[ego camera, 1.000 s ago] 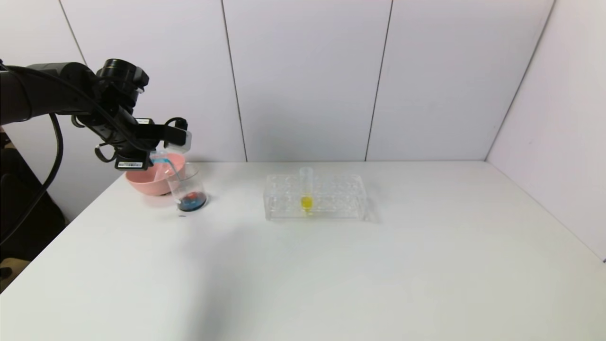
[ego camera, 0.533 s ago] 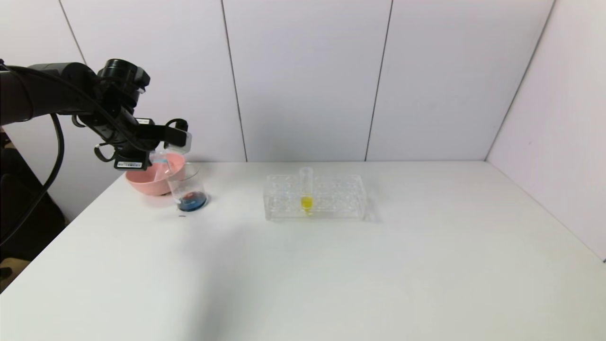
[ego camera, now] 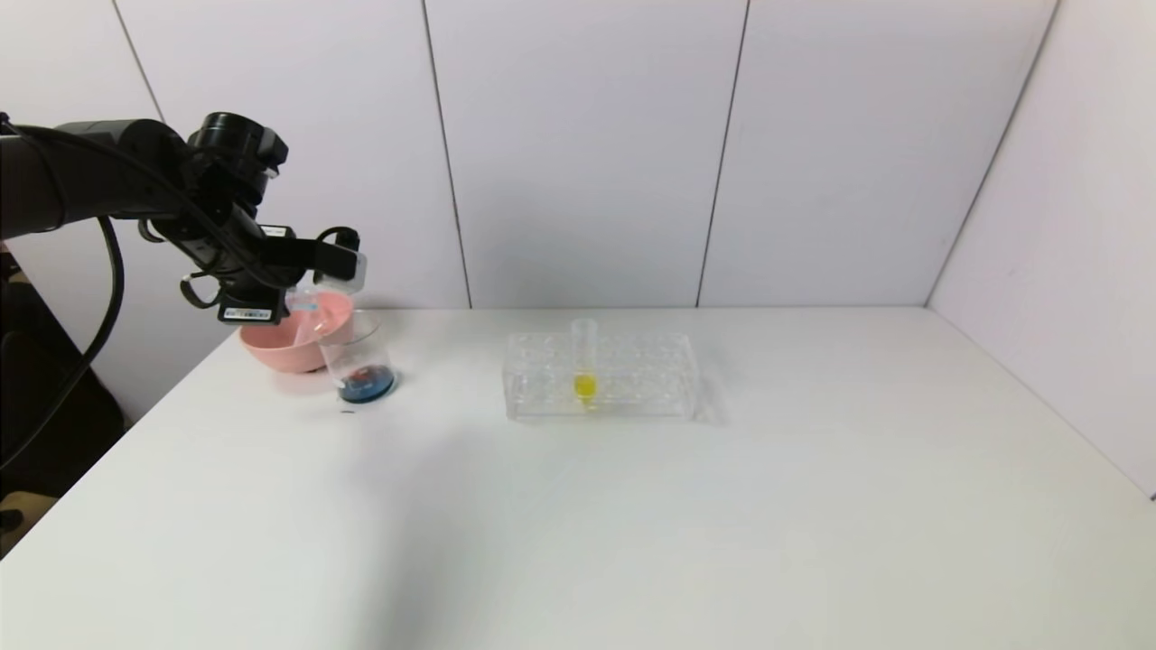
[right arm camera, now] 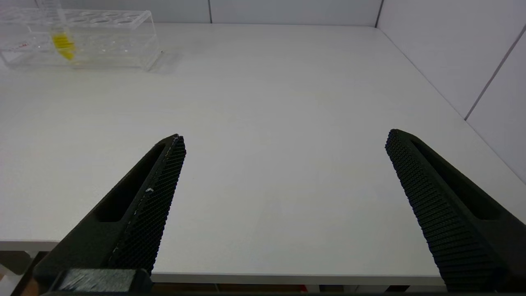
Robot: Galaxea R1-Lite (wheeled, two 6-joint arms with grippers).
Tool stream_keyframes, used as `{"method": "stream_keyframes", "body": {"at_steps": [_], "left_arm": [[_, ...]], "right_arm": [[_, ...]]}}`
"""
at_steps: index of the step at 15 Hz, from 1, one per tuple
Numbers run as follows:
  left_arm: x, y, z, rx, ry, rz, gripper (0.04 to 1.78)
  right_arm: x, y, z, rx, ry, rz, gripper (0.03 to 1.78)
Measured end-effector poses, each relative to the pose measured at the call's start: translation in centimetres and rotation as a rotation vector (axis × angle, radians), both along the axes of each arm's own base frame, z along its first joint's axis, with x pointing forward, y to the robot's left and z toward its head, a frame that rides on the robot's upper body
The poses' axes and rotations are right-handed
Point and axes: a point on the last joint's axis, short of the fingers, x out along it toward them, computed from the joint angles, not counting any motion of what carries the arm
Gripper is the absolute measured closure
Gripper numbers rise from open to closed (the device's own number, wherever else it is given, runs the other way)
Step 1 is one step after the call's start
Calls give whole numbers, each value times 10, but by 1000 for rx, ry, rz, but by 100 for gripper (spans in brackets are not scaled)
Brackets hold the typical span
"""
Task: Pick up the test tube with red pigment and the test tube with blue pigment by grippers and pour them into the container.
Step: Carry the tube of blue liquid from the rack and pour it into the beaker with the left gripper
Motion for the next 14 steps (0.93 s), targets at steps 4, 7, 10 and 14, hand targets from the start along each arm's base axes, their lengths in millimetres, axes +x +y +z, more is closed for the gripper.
{"method": "stream_keyframes", "body": {"at_steps": [4,7,10,14], "left_arm": [[0,0,0,9,2,-8,138],[0,0,0,9,1,-8,138],[0,0,0,13,2,-5,138],[1,-4,2,65,-14,-16,138]], "right_arm": [[0,0,0,0,0,0,4],[0,0,0,0,0,0,4],[0,0,0,0,0,0,4],[0,0,0,0,0,0,4]]}}
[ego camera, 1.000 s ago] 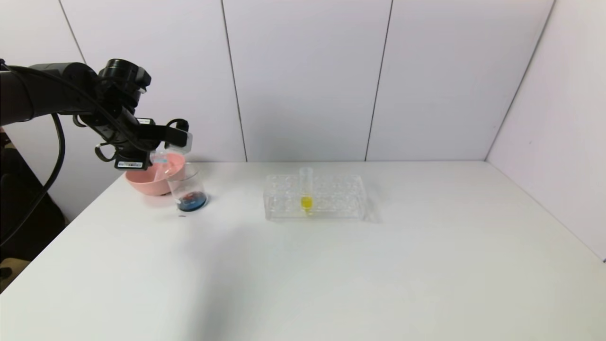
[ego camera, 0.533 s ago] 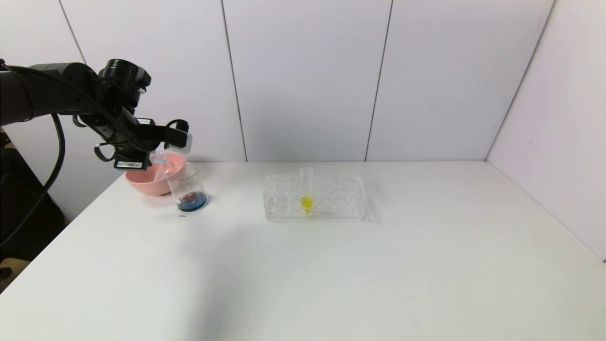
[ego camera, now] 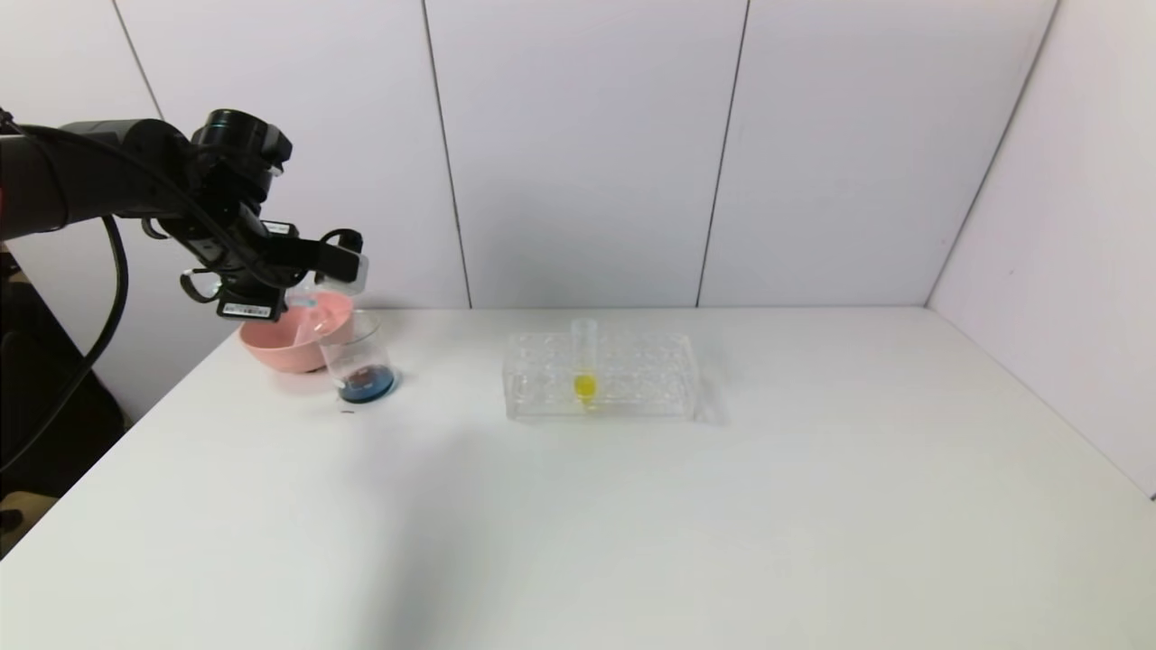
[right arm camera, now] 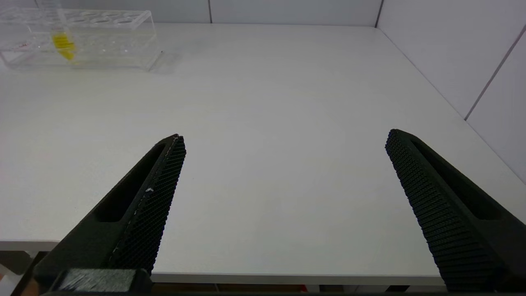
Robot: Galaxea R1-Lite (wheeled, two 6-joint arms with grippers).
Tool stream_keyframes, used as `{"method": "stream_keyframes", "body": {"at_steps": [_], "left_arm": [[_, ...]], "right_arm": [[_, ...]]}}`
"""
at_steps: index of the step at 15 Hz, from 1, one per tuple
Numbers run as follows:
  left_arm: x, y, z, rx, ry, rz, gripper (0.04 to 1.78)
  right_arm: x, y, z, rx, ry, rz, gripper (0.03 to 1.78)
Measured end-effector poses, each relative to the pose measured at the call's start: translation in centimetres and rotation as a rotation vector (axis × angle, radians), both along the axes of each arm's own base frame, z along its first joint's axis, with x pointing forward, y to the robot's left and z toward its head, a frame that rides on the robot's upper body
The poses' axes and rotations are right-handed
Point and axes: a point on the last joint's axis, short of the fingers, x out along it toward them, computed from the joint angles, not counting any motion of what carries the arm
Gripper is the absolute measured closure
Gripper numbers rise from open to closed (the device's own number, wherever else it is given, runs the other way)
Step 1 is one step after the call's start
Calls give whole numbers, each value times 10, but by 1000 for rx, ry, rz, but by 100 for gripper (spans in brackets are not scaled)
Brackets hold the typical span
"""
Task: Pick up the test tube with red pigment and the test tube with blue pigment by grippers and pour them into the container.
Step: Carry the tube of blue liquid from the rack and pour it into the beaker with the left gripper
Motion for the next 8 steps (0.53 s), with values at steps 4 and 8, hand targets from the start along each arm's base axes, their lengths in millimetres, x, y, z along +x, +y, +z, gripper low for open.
{"method": "stream_keyframes", "body": {"at_steps": [4,8], "left_arm": [[0,-5,1,31,-3,-7,138],[1,-6,1,64,-6,-16,138]], "right_arm": [[0,0,0,0,0,0,4],[0,0,0,0,0,0,4]]}}
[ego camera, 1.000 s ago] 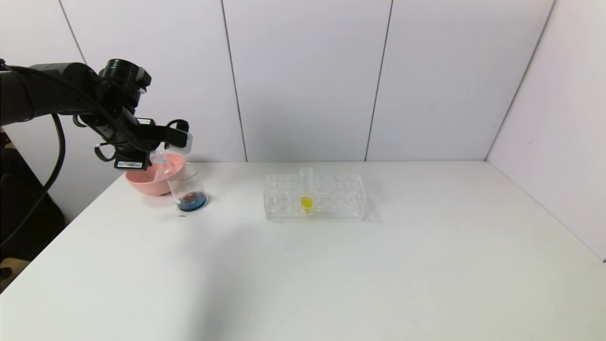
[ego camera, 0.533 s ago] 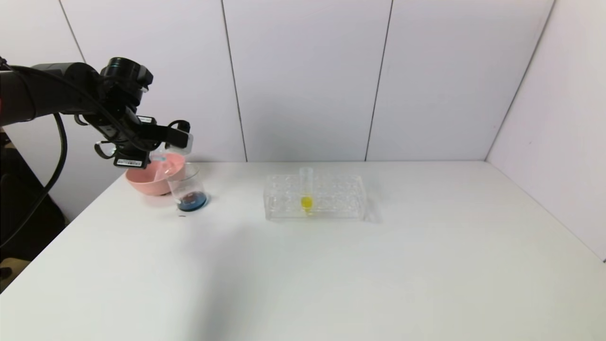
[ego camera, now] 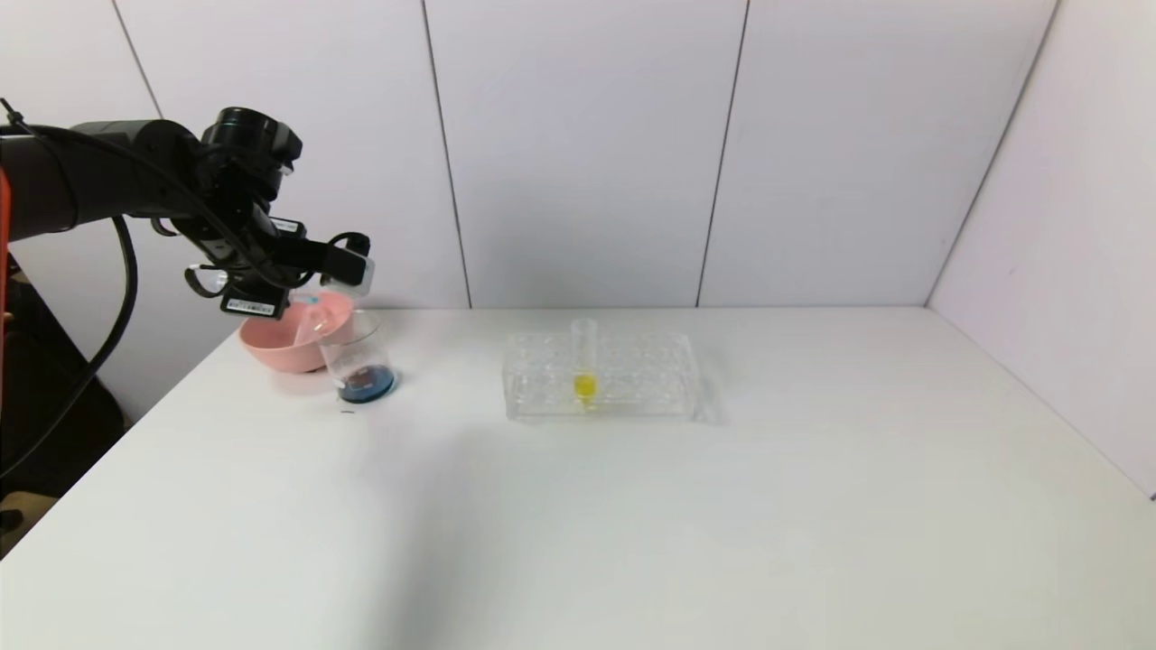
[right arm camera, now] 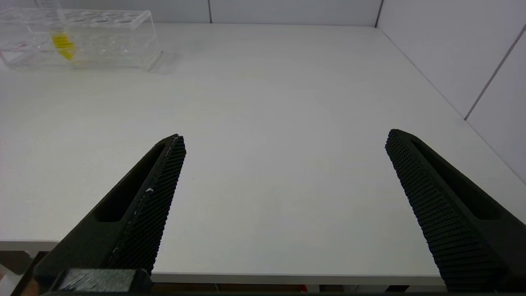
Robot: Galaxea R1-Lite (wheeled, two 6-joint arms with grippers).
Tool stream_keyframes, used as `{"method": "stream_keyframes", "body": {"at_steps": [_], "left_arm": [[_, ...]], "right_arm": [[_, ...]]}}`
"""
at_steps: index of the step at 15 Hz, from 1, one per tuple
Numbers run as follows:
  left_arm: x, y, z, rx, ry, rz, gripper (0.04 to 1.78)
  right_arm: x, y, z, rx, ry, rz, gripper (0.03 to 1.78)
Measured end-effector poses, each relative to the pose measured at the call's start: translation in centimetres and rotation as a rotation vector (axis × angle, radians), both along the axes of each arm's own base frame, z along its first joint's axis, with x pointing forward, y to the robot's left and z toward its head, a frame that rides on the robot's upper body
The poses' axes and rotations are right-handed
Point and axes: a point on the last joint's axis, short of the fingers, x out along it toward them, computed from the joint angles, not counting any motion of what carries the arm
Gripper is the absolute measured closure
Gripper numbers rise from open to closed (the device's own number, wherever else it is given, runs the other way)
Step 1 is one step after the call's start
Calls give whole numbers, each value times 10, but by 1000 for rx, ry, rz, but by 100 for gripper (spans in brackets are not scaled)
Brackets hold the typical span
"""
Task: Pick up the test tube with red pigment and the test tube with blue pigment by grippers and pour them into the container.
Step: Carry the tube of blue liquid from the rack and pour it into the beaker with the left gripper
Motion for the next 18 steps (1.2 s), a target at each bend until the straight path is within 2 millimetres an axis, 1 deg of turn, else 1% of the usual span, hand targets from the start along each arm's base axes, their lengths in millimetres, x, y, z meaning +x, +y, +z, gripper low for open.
{"method": "stream_keyframes", "body": {"at_steps": [5,13,16,18], "left_arm": [[0,0,0,32,4,0,138],[0,0,0,38,6,-2,138],[0,-1,1,15,-11,9,138],[0,-2,2,-41,-32,35,138]], "right_arm": [[0,0,0,0,0,0,4],[0,0,0,0,0,0,4],[0,0,0,0,0,0,4],[0,0,0,0,0,0,4]]}}
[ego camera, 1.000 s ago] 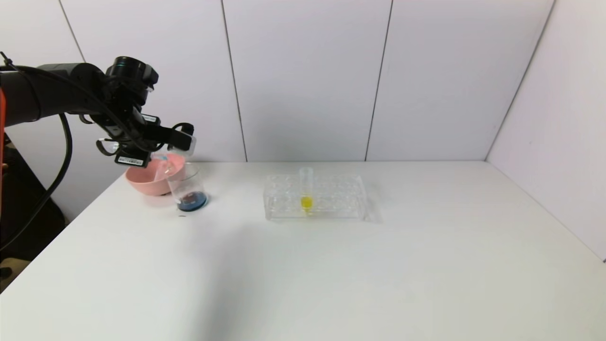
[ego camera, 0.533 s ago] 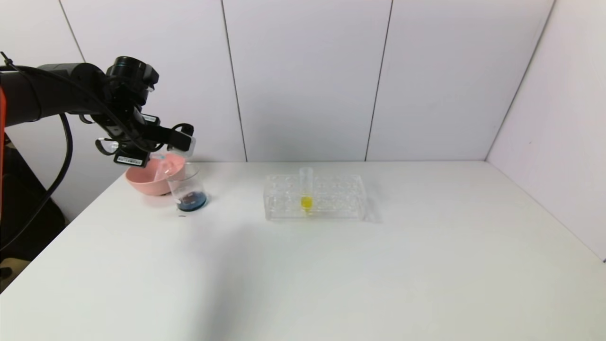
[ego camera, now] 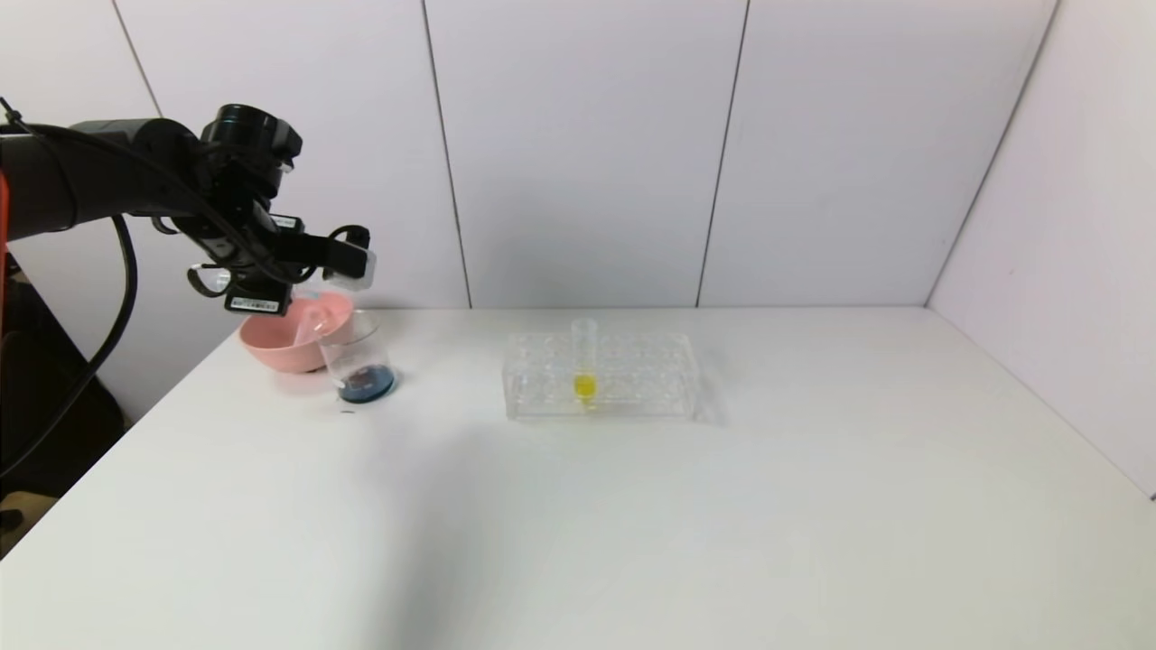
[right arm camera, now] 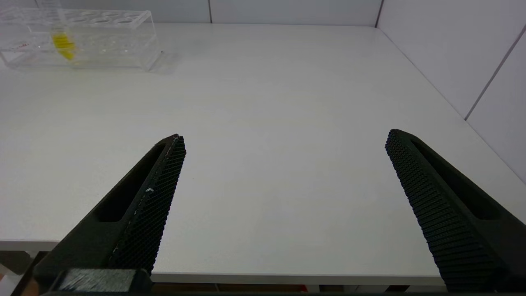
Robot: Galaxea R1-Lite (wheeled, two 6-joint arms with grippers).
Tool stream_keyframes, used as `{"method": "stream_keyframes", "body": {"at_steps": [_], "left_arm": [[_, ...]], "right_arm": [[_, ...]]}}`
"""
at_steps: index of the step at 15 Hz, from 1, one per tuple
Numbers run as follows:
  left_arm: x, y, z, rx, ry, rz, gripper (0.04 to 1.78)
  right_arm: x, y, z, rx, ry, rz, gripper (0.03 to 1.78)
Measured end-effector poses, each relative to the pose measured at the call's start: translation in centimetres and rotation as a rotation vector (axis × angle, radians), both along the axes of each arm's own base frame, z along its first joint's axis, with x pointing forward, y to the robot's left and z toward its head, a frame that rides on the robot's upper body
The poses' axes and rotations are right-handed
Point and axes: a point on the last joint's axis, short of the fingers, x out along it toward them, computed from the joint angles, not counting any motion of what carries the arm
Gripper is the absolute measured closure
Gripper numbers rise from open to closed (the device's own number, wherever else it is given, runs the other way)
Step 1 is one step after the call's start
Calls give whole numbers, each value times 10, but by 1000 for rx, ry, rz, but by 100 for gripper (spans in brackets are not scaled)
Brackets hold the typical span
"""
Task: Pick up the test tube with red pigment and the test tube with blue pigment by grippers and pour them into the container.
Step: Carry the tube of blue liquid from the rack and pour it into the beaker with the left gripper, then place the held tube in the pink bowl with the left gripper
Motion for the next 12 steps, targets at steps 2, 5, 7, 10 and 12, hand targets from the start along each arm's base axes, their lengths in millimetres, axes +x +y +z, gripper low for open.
{"method": "stream_keyframes", "body": {"at_steps": [2,5,7,10,12], "left_arm": [[-1,-1,1,-122,-30,31,138],[-2,-4,8,-406,-95,84,138],[-7,-5,15,-593,-122,152,138],[-13,1,32,-812,-215,269,138],[-15,6,42,-910,-292,321,138]], "right_arm": [[0,0,0,0,0,0,4],[0,0,0,0,0,0,4],[0,0,0,0,0,0,4],[0,0,0,0,0,0,4],[0,0,0,0,0,0,4]]}}
